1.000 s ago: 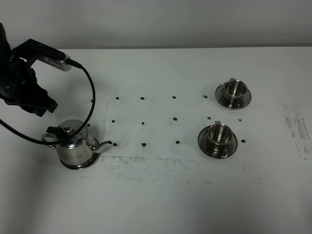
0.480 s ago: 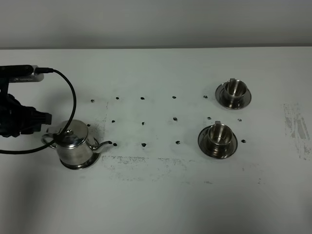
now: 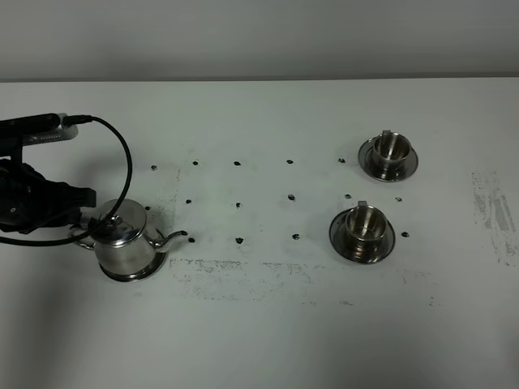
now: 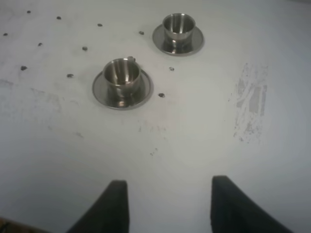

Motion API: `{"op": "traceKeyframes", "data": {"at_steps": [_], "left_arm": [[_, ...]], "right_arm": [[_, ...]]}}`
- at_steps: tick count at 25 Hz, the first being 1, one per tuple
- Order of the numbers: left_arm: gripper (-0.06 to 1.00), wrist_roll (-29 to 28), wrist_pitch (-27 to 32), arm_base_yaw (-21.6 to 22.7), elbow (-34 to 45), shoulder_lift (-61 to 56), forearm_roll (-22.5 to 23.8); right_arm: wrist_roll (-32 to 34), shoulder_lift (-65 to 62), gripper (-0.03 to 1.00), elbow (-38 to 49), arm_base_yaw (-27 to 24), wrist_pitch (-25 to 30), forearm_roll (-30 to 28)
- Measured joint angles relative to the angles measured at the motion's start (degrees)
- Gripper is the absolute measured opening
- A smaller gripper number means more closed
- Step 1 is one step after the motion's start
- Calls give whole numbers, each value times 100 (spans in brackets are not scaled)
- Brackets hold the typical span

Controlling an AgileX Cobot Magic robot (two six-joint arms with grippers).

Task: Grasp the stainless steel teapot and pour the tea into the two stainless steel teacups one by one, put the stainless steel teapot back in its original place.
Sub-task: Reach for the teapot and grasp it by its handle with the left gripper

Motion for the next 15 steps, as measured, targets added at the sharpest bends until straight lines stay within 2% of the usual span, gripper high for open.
{"op": "traceKeyframes", "data": {"at_steps": [15], "left_arm": [[40, 1658, 1146, 8, 0, 0, -7]], "right_arm": [[0, 0, 39, 0, 0, 0, 0]]}}
